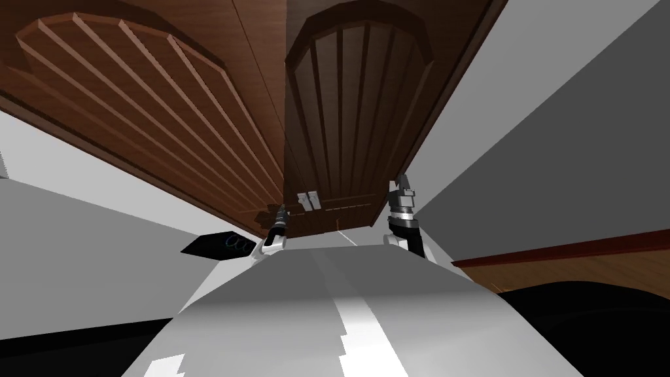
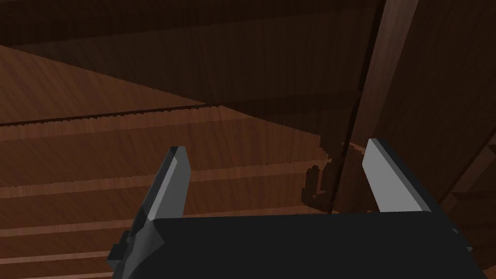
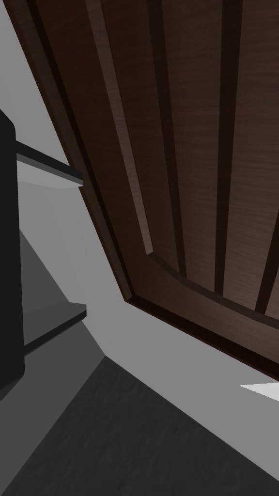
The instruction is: Pull the door open
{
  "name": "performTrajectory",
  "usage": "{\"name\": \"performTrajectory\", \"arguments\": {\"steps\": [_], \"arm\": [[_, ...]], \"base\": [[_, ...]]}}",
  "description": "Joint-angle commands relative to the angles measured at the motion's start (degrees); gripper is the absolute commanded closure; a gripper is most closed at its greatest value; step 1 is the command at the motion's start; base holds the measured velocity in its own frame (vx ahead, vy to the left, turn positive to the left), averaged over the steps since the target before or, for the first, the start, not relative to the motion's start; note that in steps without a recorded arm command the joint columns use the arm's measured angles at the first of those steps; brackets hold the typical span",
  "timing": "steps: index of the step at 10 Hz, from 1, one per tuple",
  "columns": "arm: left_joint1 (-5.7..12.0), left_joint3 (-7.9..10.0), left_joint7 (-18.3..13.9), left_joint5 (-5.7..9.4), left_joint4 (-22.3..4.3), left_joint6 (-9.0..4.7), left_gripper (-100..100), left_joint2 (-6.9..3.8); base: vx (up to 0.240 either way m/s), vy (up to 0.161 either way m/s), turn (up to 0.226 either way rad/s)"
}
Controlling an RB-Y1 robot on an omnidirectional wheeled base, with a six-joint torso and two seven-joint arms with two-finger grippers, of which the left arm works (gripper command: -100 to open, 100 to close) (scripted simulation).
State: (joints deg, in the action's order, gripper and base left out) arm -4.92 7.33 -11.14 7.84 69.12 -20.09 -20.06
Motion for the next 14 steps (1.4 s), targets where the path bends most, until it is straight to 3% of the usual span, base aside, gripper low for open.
{"name": "performTrajectory", "arguments": {"steps": [1, 2, 3, 4, 9, 11, 12, 14], "arm": [[1.55, -1.29, 0.12, -0.28, 0.20, -0.28, -100, 1.07], [2.21, -2.01, 0.13, -0.40, 0.53, -0.38, -100, 1.59], [1.86, -1.60, -0.03, -0.30, -0.39, -0.90, -100, 1.09], [1.86, -1.60, -0.03, -0.30, -0.39, -0.90, 100, 1.09], [1.86, -1.60, -0.03, -0.30, -0.39, -0.90, 100, 1.09], [0.67, -0.89, -0.29, -0.11, -0.74, -0.83, 100, 0.14], [0.83, -0.99, -0.35, -0.07, -0.59, -0.64, -100, 0.02], [0.31, -1.74, -0.81, -0.05, 0.39, -0.64, -100, -0.17]], "base": [[0.214, -0.125, -0.158], [0.231, -0.152, -0.186], [0.105, -0.062, -0.031], [-0.013, 0.006, 0.033], [-0.021, 0.009, -0.008], [-0.124, 0.088, 0.106], [-0.174, 0.062, 0.062], [-0.188, -0.009, 0.003]]}}
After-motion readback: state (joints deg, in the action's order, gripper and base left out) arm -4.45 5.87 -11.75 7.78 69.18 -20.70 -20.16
